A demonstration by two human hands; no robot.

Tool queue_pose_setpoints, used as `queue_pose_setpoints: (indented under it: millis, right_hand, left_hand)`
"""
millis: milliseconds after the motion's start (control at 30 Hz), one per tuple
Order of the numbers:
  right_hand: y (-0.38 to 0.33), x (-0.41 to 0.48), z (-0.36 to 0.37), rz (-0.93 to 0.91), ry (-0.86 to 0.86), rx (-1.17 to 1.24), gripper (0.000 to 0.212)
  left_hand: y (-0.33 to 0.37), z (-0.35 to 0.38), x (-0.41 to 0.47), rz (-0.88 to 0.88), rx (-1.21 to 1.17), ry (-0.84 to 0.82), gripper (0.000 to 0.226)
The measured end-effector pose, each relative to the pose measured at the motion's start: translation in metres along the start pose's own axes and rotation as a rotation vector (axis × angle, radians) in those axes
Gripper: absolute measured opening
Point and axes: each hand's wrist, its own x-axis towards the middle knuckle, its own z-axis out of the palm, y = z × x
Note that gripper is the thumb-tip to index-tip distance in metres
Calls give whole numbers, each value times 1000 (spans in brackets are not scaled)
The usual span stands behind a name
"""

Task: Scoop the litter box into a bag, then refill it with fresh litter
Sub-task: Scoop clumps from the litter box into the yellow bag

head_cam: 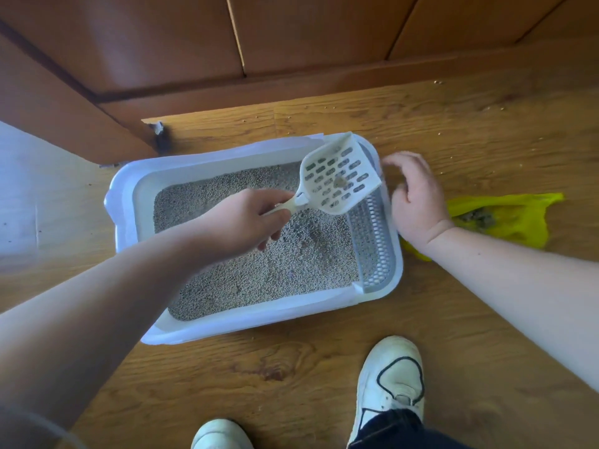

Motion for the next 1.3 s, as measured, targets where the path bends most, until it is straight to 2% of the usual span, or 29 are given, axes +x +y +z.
queue_pose_setpoints:
  millis: [167, 300, 400, 533, 667, 767, 867, 933, 1100, 1200, 1300]
  right_hand:
    - [70, -29, -57, 304, 222, 33, 56]
    - [108, -65, -86, 467, 272, 37, 52]
    - [121, -92, -91, 547, 252, 66, 51]
    - [133, -116, -93, 565, 146, -30, 54]
    - [134, -125, -93, 641, 33, -98, 60]
    - [133, -130, -95, 671, -6, -146, 58]
    - [134, -131, -98, 678, 46, -104, 64]
    - [132, -129, -98, 657, 105, -50, 60]
    - [113, -110, -83, 464, 203, -40, 46]
    - [91, -87, -72, 366, 231, -21, 43]
    - [67, -59, -57, 256, 252, -16, 37]
  left_hand:
    - [57, 34, 42, 51, 76, -114, 30]
    - [96, 79, 66, 75, 154, -215, 29]
    - [118, 105, 77, 121, 277, -220, 33]
    - [142, 133, 92, 202, 387, -233, 38]
    - [153, 162, 112, 184, 411, -148, 47]
    - [152, 176, 121, 190, 472, -148, 51]
    - [147, 177, 123, 191, 449, -143, 50]
    - [144, 171, 123, 204, 381, -120, 46]
    - [134, 125, 113, 151, 57, -168, 31]
    - [113, 83, 100, 154, -42, -240, 27]
    - [80, 42, 85, 80, -129, -295, 29]
